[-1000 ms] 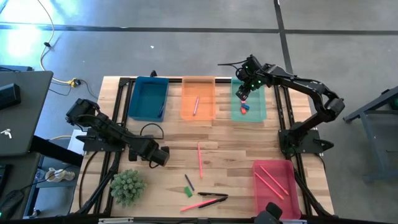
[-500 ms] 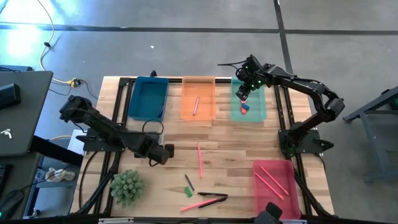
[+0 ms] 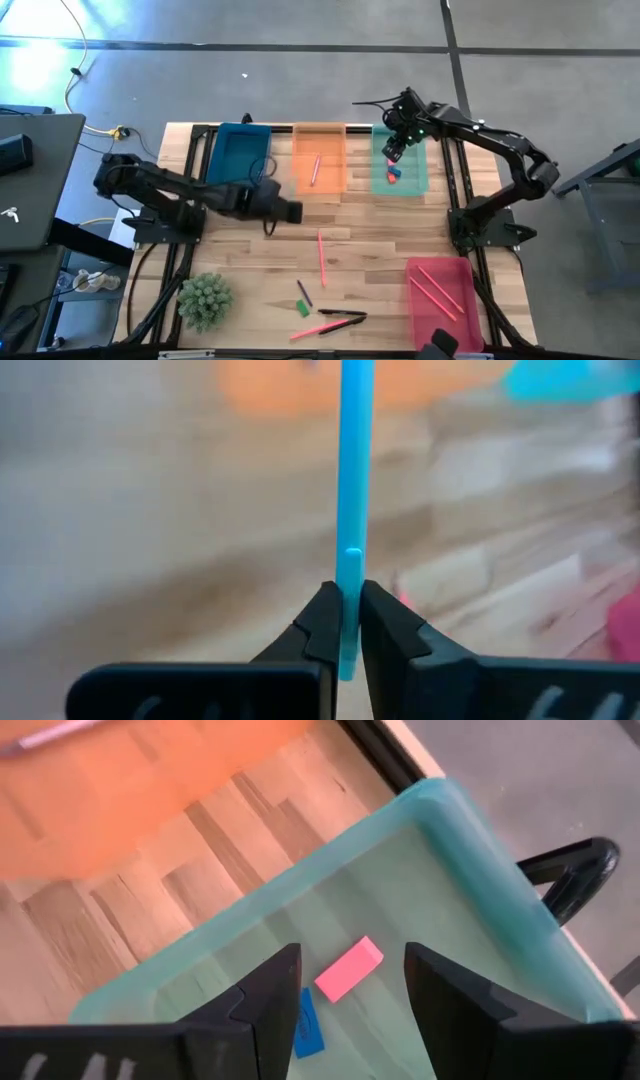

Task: Sort crayons/erasers/pens/pencils in bins
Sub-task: Put the light blue ballpen into the orange bin, then put the top pink pencil into the pink bin

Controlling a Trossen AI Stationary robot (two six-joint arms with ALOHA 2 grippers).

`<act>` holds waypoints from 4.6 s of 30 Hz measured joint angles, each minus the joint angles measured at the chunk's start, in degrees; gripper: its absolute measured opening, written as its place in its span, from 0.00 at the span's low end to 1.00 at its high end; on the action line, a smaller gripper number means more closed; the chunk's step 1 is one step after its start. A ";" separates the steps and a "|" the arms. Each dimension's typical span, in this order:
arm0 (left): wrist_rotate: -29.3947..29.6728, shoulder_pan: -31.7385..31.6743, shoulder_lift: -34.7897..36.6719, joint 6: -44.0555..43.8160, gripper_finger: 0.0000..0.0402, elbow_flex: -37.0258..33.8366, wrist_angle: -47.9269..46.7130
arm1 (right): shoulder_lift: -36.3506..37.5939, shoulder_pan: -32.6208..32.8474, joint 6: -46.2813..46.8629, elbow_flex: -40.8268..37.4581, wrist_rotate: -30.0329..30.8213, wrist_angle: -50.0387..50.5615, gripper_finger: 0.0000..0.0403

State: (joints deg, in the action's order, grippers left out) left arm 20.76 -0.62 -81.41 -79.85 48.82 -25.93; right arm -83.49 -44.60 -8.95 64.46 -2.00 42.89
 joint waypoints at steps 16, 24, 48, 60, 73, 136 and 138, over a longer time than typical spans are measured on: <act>-9.82 -26.33 0.00 30.04 0.02 0.00 25.87 | 2.32 1.63 5.41 -0.02 -0.10 -0.07 0.43; -16.09 -31.96 -4.04 32.08 0.02 0.07 30.52 | 2.32 4.78 11.77 -0.02 -0.11 -0.39 0.43; -22.68 -33.44 -18.53 44.26 0.02 14.30 9.42 | 2.28 7.65 21.67 -0.02 1.59 -5.37 0.43; -21.43 -33.07 -18.53 44.03 0.06 14.30 7.08 | 2.28 7.65 20.52 -0.02 1.79 -5.30 0.43; -20.55 -33.10 -18.51 43.45 0.24 14.30 7.05 | 2.28 7.79 20.50 -0.02 1.77 -5.28 0.43; -13.91 -14.36 26.27 63.73 0.29 2.58 -34.62 | -31.63 56.33 85.75 53.21 16.23 27.57 0.43; -13.85 -14.34 26.79 64.21 0.29 2.58 -34.56 | -34.17 57.11 87.76 54.56 14.42 27.71 0.43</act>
State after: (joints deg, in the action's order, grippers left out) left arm 6.92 -14.97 -54.62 -15.65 51.40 -60.49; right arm -117.66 12.51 78.81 119.02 12.42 70.60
